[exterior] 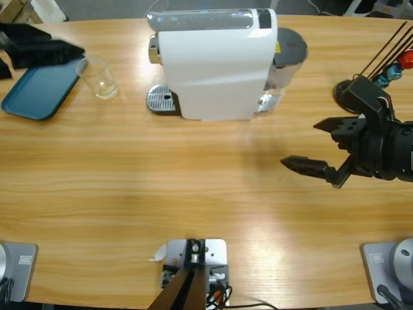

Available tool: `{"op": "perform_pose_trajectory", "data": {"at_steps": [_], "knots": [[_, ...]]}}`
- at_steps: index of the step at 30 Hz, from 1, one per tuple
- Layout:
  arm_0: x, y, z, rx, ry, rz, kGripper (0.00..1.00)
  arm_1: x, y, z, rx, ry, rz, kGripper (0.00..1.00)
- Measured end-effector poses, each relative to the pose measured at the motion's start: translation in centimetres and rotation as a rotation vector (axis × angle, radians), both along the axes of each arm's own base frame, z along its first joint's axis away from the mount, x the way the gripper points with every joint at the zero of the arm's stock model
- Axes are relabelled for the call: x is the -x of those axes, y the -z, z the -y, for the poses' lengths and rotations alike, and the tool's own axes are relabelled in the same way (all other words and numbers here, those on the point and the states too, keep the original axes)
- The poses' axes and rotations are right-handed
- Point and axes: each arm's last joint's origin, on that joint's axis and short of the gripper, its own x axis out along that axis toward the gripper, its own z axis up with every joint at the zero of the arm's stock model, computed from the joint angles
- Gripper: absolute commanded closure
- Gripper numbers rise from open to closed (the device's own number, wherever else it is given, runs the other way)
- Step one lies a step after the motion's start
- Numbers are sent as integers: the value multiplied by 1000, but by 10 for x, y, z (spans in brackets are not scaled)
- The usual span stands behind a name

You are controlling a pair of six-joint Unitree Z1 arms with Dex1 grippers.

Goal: Pour coffee

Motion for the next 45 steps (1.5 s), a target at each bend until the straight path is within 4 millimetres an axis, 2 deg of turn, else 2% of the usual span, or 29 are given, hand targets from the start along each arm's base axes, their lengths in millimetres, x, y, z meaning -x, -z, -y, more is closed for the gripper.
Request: {"op": "perform_pose_trajectory", "data": {"at_steps": [4,8,10,11,15,18,23,32,45], "knots": [[-13,-30,-8,227,68,-152,156,1,0,2,-6,29,-25,18],[-43,-31,-7,440,183,-333,197,4,-2,5,-13,34,-24,14],[-62,-25,-5,509,218,-394,214,5,-3,6,-18,34,-19,18],[-70,-22,-5,535,222,-418,264,6,-5,8,-25,35,-13,18],[-100,-7,-13,601,183,-483,359,9,-8,11,-41,36,1,18],[-120,8,-14,631,166,-538,363,9,-10,12,-47,36,6,18],[-148,33,-7,705,240,-653,363,10,-10,12,-49,36,7,18],[-170,53,0,752,257,-722,363,10,-11,13,-52,35,10,18],[-184,72,6,761,251,-744,363,12,-13,15,-63,35,18,18]]}}
